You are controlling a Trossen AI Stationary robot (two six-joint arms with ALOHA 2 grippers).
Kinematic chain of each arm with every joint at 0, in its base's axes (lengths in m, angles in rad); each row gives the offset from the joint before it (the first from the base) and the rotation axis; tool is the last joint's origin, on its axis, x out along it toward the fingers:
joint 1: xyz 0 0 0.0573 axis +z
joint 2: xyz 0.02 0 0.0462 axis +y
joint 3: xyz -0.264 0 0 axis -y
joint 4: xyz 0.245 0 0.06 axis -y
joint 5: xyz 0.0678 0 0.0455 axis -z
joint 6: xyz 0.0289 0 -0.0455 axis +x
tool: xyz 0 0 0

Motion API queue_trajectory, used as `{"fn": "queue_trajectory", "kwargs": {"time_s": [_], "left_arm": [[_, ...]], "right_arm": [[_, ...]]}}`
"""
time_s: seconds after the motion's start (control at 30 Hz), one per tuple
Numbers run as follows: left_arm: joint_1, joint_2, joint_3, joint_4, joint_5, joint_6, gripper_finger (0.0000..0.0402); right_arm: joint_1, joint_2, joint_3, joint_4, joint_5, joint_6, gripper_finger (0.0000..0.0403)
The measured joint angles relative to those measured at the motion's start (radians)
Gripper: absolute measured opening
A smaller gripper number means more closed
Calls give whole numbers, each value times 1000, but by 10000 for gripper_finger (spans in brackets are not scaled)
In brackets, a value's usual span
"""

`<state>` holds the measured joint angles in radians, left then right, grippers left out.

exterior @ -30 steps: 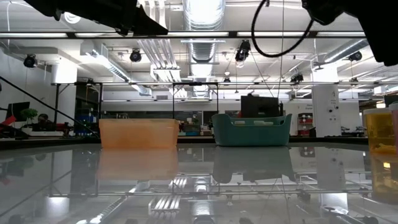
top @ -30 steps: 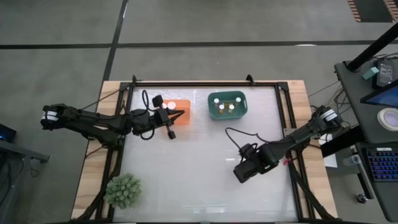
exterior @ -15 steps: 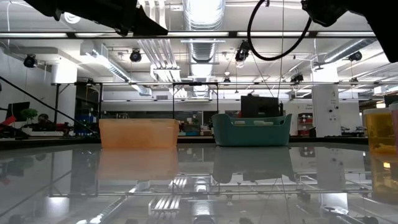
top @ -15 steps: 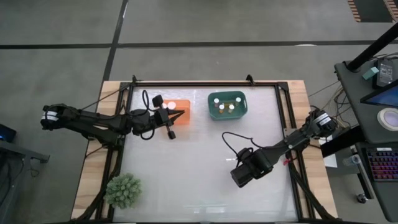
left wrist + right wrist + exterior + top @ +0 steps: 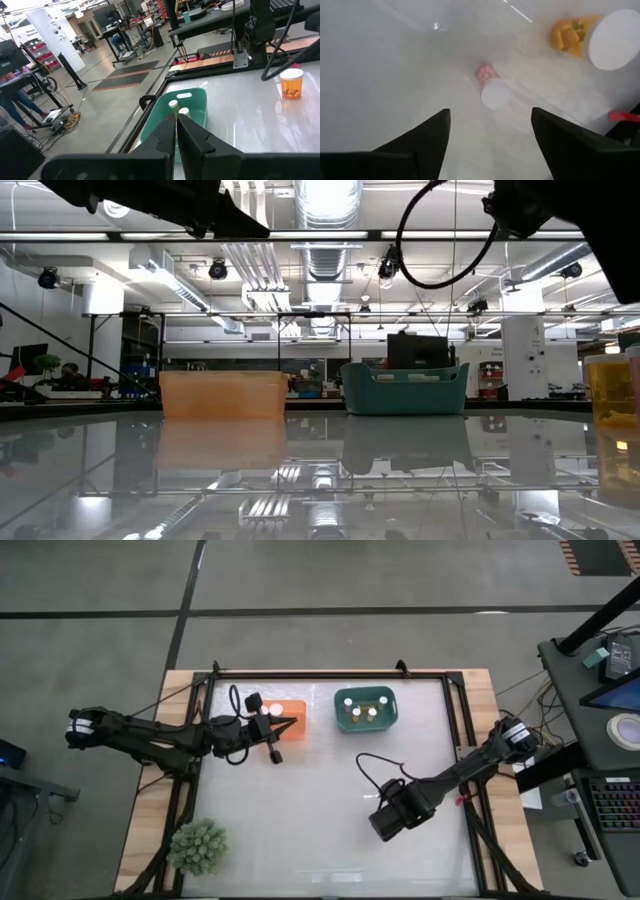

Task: Pick and place medicine bottles into bin by pill shape (circle, oval)
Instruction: Put the pink pill bottle into the green bin

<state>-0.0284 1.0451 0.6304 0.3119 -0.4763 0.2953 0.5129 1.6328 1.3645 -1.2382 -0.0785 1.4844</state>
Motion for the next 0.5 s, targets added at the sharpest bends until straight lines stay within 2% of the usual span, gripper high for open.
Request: {"fn": "queue_trajectory", "kwargs": {"time_s": [0.23,0.5], "left_arm": [[0,0,0,-8,0,0,0],[0,0,0,-7,0,0,0]], "right_arm": [[0,6,-73,110,0,-20,277],[-1,6,-136,126,1,-23,270]]}}
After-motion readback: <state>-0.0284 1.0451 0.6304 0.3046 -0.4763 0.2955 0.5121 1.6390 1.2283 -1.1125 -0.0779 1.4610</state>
